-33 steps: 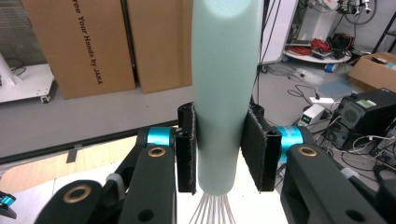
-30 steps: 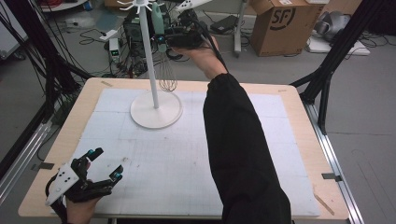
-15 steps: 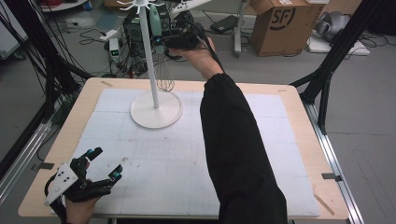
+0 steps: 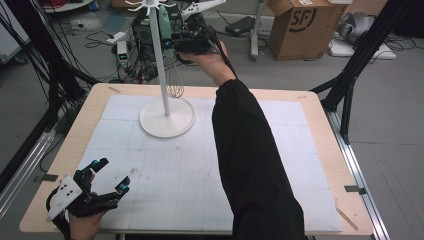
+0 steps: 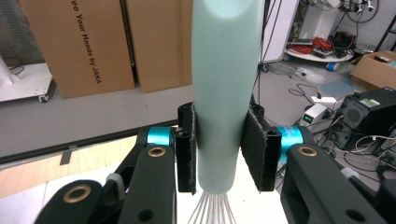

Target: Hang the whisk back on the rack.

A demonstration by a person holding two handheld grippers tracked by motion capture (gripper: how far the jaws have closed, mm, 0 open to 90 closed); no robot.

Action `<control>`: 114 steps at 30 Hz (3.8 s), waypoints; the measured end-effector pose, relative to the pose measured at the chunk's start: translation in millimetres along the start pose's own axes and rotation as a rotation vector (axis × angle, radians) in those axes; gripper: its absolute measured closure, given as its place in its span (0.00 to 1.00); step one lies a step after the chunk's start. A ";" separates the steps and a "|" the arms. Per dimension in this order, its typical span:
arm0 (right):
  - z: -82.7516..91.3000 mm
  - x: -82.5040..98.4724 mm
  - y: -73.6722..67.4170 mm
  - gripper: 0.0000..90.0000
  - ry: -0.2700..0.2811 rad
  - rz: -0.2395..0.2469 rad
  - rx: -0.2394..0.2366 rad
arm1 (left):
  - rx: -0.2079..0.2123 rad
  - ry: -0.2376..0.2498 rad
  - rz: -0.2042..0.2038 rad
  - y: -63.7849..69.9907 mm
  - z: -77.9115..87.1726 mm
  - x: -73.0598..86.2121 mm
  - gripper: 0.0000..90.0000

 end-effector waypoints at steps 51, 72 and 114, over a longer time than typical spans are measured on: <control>83.6 50.6 -30.1 0.37 0.204 -0.018 0.080 | 0.020 -0.010 -0.031 15.8 -1.4 0.9 0.12; 154.1 92.2 -75.2 0.34 0.299 0.006 0.165 | 0.043 -0.010 -0.063 30.8 -0.4 1.5 0.12; 224.4 249.0 -154.1 0.25 0.360 -0.045 0.259 | 0.028 -0.012 -0.074 32.8 -4.2 4.1 0.12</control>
Point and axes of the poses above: each handheld gripper's, and its own axes: z roughly backward along the jaws, x roughly out of its underside, y roughly to its right, the point moved 7 cm from there along -z, roughly forward along the jaws, and after that the axes turned 12 degrees about -x, right-handed, at the moved point
